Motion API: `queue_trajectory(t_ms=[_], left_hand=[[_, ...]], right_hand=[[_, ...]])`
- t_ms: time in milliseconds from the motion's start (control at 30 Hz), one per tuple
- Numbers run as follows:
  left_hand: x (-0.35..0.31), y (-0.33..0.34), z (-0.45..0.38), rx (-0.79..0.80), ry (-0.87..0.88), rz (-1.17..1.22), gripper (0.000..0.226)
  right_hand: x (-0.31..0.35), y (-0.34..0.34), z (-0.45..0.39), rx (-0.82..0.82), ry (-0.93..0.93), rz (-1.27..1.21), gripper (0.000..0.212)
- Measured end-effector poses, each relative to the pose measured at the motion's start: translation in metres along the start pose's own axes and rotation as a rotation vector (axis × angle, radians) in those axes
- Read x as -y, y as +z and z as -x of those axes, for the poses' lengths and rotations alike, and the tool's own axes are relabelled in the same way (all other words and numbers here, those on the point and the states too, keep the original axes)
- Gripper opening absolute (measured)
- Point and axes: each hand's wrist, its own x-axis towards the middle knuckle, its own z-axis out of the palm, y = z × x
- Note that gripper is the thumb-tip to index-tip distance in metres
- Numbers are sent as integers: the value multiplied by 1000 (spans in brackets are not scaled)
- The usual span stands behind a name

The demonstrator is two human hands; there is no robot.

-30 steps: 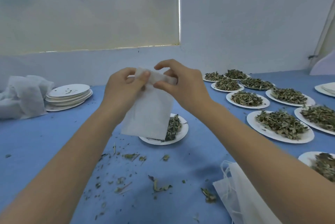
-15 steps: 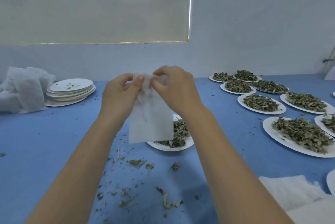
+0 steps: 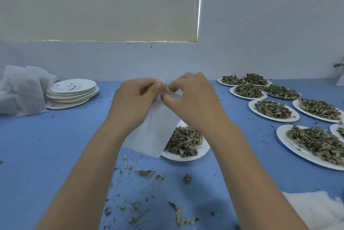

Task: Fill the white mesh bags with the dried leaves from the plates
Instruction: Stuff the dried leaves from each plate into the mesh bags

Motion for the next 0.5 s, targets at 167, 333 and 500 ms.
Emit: queue_trajectory(t_ms=[167,333,500], left_hand=[[-6,0,1,15,45,-27,25],[-6,1,2,-12,78,-121,21],[-14,0,4,-52,116,-113,24]], right_hand=[[2,-3,2,42,126,-268,34],[0,-3,3,104,76,-343,25],[-1,-9,4,33,8,-426,19]])
